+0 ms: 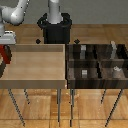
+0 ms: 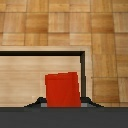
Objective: Place the box of cereal into the appropriate compartment.
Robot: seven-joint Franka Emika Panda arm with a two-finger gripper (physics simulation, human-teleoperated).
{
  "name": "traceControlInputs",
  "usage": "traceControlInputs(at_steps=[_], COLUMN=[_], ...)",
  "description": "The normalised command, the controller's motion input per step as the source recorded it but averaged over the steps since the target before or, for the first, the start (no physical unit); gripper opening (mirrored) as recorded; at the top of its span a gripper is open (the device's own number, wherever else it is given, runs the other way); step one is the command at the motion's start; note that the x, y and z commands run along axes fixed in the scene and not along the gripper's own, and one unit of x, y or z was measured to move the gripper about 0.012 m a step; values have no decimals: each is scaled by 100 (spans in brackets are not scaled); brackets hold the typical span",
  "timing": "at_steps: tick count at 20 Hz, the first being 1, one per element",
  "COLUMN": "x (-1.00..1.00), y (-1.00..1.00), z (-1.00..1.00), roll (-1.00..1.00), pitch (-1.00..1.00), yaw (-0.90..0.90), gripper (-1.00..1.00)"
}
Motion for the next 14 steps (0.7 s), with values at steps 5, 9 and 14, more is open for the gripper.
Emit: traceControlInputs(at_steps=[5, 9, 14], x=[0, 0, 0], y=[20, 100, 100], z=[60, 0, 0], roll=[0, 0, 0], pitch=[0, 0, 0], yaw=[0, 0, 0], gripper=[-100, -100, -100])
